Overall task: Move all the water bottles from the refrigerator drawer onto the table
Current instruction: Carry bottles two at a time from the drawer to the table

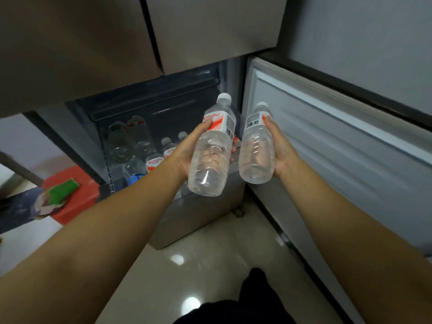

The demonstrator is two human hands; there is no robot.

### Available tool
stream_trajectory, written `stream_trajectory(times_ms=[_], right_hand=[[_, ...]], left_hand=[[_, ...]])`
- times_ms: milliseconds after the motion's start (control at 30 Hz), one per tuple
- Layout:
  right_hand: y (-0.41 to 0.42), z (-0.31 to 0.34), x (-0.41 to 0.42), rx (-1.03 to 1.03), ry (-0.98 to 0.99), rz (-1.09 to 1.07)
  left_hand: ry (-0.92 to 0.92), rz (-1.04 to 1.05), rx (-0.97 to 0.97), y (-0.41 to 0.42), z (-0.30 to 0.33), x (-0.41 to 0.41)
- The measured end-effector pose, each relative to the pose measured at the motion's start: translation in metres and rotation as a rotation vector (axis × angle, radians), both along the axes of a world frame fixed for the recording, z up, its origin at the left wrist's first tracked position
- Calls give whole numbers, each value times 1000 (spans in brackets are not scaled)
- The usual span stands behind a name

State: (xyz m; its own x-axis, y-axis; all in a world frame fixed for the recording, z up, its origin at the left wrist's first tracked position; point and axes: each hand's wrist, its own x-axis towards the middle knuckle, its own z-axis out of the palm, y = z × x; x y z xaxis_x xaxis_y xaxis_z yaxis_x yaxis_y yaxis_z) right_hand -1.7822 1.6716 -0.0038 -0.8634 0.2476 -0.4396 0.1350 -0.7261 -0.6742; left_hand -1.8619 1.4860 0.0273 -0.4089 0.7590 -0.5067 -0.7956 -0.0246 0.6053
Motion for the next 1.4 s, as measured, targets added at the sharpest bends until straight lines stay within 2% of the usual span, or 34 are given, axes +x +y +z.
stream_trajectory(times_ms=[167,300,467,567,700,767,867,1067,1400], right_hand=[[-22,-29,57,40,-108,-247],[-32,-34,118,331,-393,-435],[-45,-48,195,664,-582,-638],[-51,-62,240,801,-760,-690],[-65,-81,300,905,-1023,-715],[-73,-89,338,900,-1159,-720],[-87,-100,386,820,-1255,-733],[-110,-114,493,703,-1381,-834],[-155,-111,643,452,-1493,-1174]], left_hand=[[92,-252,-134,1,-6,24],[322,-404,-223,23,-24,63],[648,-540,-212,55,-55,122],[810,-621,-286,70,-76,162],[1026,-779,-272,88,-106,217],[1153,-874,-262,94,-119,254],[1275,-959,-244,98,-131,298],[1354,-1058,-143,116,-144,399],[1491,-1320,108,141,-147,569]])
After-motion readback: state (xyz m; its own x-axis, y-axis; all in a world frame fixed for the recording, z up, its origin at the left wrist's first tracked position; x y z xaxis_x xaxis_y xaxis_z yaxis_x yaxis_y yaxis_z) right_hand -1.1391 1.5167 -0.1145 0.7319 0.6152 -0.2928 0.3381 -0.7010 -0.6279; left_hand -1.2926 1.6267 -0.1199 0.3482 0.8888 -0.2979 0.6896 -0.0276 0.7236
